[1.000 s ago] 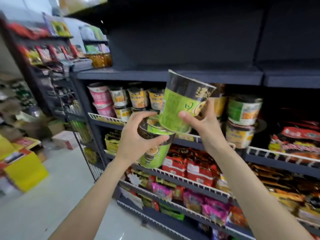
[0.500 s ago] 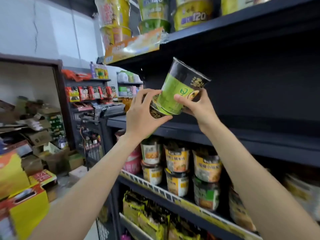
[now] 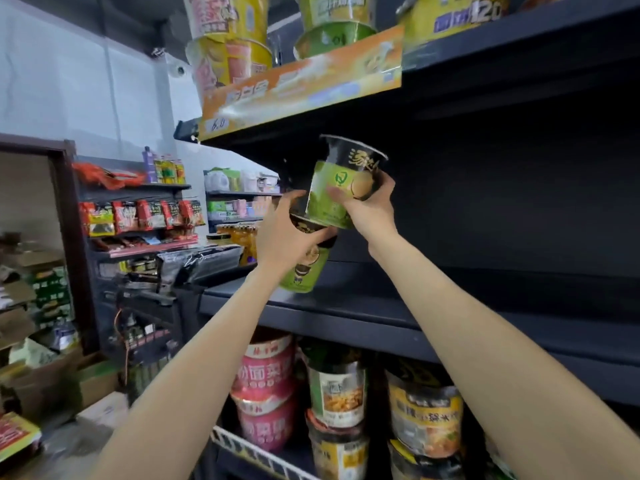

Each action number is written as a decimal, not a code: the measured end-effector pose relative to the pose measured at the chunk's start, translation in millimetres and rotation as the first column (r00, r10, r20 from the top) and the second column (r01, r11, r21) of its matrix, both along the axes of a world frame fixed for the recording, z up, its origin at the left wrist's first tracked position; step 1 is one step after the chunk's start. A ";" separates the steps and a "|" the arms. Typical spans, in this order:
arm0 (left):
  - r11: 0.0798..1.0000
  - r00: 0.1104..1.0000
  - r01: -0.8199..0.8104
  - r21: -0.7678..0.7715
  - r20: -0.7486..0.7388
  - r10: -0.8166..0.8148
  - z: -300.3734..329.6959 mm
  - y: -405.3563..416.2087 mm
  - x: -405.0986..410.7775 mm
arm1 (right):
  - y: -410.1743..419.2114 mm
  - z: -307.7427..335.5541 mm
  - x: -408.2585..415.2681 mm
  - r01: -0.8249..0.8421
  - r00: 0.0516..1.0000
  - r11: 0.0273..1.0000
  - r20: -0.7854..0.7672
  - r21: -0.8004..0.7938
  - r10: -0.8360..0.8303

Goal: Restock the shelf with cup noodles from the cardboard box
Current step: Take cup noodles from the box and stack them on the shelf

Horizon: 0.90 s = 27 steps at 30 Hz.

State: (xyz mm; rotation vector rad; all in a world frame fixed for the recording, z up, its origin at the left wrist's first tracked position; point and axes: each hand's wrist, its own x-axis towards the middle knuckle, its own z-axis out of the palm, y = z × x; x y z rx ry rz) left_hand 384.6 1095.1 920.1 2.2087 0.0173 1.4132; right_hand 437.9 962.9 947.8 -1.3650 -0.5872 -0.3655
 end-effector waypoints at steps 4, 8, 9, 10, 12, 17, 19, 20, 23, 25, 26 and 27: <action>0.984 0.996 0.092 -0.150 -0.003 -0.093 -2.7 54.7 32.4 | 52.3 14.5 21.8 0.086 0.996 0.979 0.054 -0.186 -0.077; 0.957 0.980 0.193 -0.216 -0.005 -0.198 -1.5 104.2 54.1 | 96.1 19.3 39.8 0.049 0.995 0.966 0.099 -0.255 -0.024; 0.951 0.974 0.216 -0.219 -0.015 -0.225 -1.5 114.3 58.9 | 103.9 19.4 43.9 0.040 0.995 0.964 0.100 -0.262 -0.014; 0.944 0.967 0.242 -0.225 -0.029 -0.254 -1.2 123.0 62.3 | 110.9 19.9 47.8 0.030 0.995 0.963 0.096 -0.267 -0.005; 0.917 0.945 0.304 -0.258 -0.039 -0.324 -1.5 137.4 69.2 | 122.0 20.9 55.4 -0.002 0.997 0.963 0.078 -0.269 0.024; 0.885 0.928 0.347 -0.311 -0.024 -0.372 -5.9 155.4 85.3 | 139.9 20.0 68.9 -0.036 0.996 0.960 0.071 -0.276 0.058; 0.864 0.920 0.360 -0.353 -0.016 -0.391 -7.4 162.2 90.8 | 147.9 16.7 71.7 0.004 0.995 0.949 0.099 -0.314 0.029; 0.857 0.917 0.367 -0.363 -0.015 -0.399 -8.2 164.9 91.7 | 151.0 14.9 71.9 0.022 0.992 0.943 0.121 -0.332 0.020; 0.859 0.913 0.377 -0.346 -0.018 -0.408 -11.4 168.5 91.9 | 151.7 10.9 70.0 0.047 0.987 0.937 0.160 -0.346 0.009; 0.862 0.911 0.385 -0.328 -0.012 -0.412 -10.9 165.8 89.1 | 148.0 9.7 68.0 0.059 0.987 0.935 0.163 -0.348 -0.002; 0.862 0.910 0.387 -0.328 -0.011 -0.414 -10.5 163.6 88.0 | 146.0 9.5 66.6 0.061 0.987 0.936 0.162 -0.348 -0.005; 0.858 0.907 0.394 -0.330 -0.011 -0.421 -10.1 161.2 87.4 | 144.5 9.2 66.1 0.063 0.988 0.937 0.157 -0.345 -0.008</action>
